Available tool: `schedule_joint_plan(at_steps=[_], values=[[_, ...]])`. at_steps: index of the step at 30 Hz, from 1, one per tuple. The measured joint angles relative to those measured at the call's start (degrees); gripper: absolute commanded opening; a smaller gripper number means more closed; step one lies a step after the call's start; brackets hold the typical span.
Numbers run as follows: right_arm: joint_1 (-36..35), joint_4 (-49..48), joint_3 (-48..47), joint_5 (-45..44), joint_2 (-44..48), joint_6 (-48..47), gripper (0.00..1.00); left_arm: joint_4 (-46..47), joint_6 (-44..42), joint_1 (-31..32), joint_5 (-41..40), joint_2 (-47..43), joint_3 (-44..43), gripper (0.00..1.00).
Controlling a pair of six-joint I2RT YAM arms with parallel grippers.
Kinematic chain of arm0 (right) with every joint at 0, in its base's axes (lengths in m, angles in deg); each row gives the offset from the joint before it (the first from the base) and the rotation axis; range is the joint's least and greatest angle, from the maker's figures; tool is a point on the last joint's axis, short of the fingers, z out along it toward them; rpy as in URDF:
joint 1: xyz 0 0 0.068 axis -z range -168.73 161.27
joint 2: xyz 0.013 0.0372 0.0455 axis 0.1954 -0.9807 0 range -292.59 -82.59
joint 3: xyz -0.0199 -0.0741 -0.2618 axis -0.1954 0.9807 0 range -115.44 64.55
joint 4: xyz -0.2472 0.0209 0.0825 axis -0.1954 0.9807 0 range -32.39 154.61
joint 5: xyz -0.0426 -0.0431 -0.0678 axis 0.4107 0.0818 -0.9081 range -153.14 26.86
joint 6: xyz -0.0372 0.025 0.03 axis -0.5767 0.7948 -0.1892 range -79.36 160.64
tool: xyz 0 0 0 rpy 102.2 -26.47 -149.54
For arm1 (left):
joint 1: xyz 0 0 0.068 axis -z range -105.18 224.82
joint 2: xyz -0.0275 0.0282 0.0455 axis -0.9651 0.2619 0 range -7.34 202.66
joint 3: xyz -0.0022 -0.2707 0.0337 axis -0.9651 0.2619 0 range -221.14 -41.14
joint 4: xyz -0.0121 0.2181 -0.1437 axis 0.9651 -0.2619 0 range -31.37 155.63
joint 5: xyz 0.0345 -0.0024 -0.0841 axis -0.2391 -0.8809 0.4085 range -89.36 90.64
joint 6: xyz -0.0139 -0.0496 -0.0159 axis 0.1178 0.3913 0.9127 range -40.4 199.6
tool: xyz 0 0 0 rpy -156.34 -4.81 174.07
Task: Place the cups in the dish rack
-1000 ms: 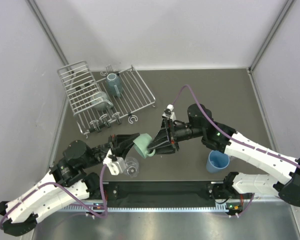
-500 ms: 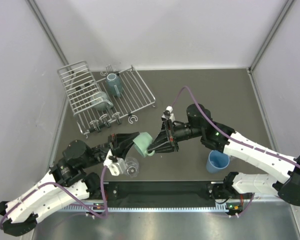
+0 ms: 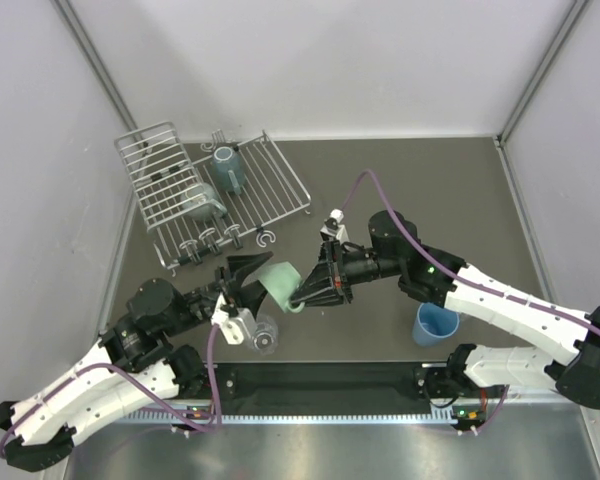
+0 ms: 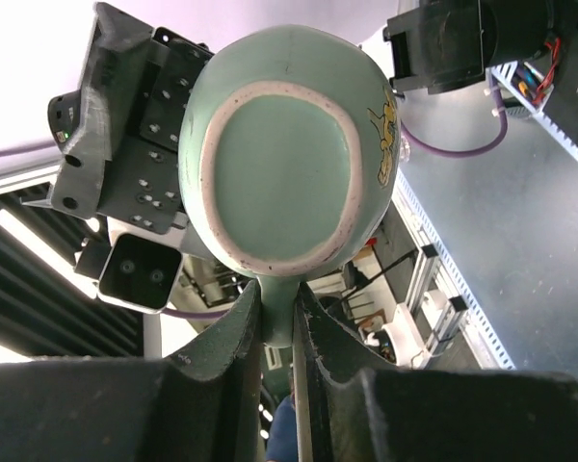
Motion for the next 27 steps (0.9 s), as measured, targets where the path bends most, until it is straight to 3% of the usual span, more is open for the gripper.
schedule_joint_plan(at_steps=[3, 4, 5, 13, 18, 27], values=[[0.0, -0.02, 0.0, -0.79, 0.0, -0.72, 0.0, 0.02, -0.04, 0.02, -0.48, 0.0, 0.0, 0.68], [0.0, 0.0, 0.0, -1.05, 0.0, -0.92, 0.0, 0.0, -0.07, 0.02, -0.5, 0.0, 0.0, 0.9], [0.0, 0.02, 0.0, -1.4, 0.0, -1.14, 0.0, -0.04, -0.09, 0.02, -0.5, 0.0, 0.0, 0.98], [-0.04, 0.72, -0.02, -4.37, 0.13, -3.5, 0.0, -2.95, 1.53, 0.02, -0.63, -2.95, -0.04, 0.98], [0.11, 6.14, -1.27, -6.84, 0.0, -8.24, 0.0, -6.93, 5.92, 0.02, -1.38, -7.85, -1.46, 0.98], [0.79, 24.52, -18.47, -18.38, -6.47, -27.19, 0.0, -8.28, 22.14, 0.02, -4.72, -12.9, -6.43, 0.98]])
